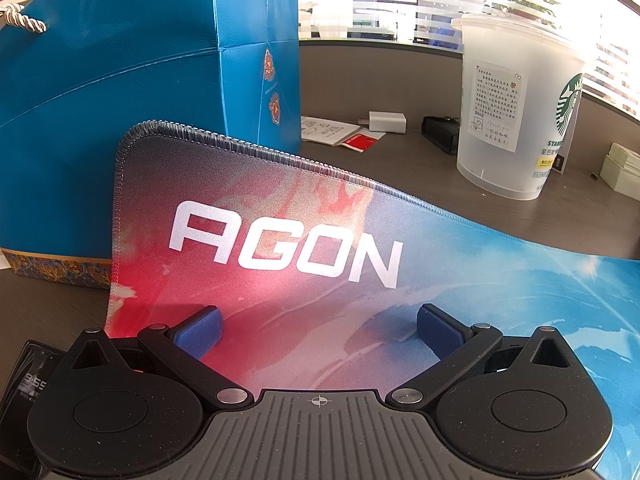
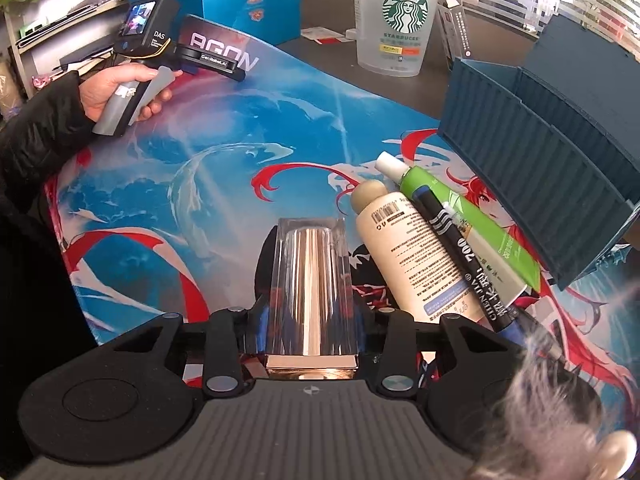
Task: Organize rigid objects
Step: 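Grasp the clear glass bottle with the right gripper and lift it, then carry the clear bottle into the teal box and open the right gripper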
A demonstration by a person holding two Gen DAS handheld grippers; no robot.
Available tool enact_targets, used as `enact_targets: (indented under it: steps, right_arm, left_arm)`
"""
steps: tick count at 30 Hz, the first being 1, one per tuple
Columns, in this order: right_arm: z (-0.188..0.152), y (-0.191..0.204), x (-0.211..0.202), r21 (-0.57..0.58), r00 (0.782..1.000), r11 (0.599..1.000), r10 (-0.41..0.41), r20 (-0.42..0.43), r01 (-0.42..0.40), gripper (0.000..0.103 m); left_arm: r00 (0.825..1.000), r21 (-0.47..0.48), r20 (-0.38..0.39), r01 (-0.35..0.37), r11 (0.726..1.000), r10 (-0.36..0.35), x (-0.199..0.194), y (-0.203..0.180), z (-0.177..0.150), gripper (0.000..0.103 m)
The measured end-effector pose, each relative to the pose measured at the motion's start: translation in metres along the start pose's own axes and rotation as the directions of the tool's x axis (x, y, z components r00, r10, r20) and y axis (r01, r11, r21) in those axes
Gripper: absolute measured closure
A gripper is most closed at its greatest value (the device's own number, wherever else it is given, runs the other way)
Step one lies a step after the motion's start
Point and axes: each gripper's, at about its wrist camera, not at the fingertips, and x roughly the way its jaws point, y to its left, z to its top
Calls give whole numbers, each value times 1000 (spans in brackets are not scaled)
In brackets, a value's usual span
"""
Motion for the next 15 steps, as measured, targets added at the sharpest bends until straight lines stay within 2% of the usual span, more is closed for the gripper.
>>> enact_targets:
  steps: [4, 15]
  right_arm:
    - [11, -1, -13, -10, 1000, 1000, -16, -4, 16, 68]
    - [48, -18, -52, -68, 991, 991, -113, 66, 118, 68]
  left_arm:
    - [1000, 0, 0, 0, 1000, 0, 0, 0, 0, 0]
    - [1000, 0, 0, 0, 1000, 0, 0, 0, 0, 0]
